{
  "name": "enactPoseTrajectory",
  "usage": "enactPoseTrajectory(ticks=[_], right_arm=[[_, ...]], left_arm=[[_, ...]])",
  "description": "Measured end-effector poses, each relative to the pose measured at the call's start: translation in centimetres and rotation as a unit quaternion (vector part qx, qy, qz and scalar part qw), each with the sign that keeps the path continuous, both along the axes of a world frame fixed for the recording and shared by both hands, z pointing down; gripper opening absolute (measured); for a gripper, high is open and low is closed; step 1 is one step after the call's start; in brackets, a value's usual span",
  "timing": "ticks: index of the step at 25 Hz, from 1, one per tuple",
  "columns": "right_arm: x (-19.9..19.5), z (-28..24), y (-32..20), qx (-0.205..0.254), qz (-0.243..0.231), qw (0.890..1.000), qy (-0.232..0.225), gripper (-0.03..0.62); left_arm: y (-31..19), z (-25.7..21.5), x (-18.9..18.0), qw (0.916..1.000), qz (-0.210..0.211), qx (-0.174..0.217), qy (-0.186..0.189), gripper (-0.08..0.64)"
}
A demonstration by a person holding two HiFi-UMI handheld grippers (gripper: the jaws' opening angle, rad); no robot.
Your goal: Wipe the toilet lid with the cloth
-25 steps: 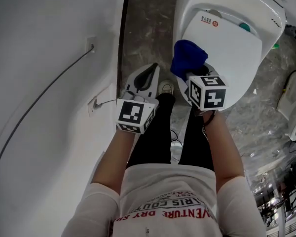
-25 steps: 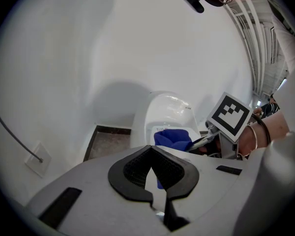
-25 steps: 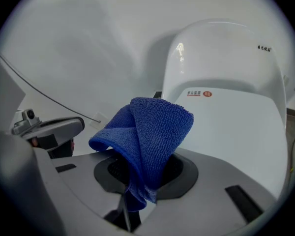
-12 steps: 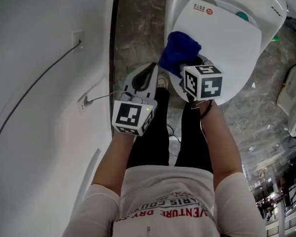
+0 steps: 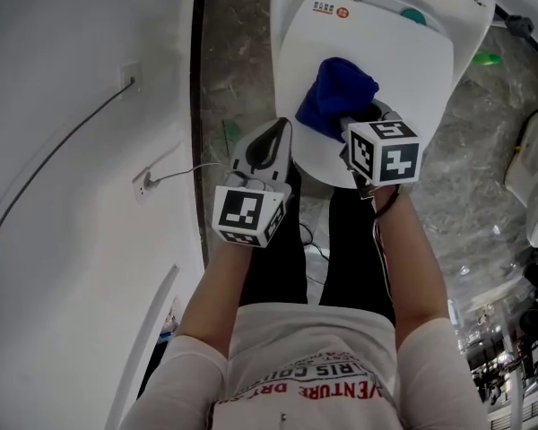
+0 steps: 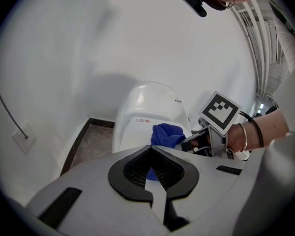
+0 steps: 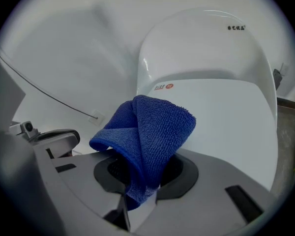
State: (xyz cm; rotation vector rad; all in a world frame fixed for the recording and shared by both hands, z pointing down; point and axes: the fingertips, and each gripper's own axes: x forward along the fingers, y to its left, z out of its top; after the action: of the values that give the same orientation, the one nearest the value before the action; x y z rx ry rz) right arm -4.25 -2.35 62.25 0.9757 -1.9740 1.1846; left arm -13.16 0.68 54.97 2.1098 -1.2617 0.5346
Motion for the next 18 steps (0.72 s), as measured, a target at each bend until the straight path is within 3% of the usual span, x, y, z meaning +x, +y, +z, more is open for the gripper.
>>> enactPoseTrajectory(ticks=[18], right_arm=[[14.8,0.4,2.9,-0.024,0.007,1.0,-0.007,0.087]], left_arm=[[0.7,-0.1,13.8,0.9997,0.024,0.001,0.004,0.005]])
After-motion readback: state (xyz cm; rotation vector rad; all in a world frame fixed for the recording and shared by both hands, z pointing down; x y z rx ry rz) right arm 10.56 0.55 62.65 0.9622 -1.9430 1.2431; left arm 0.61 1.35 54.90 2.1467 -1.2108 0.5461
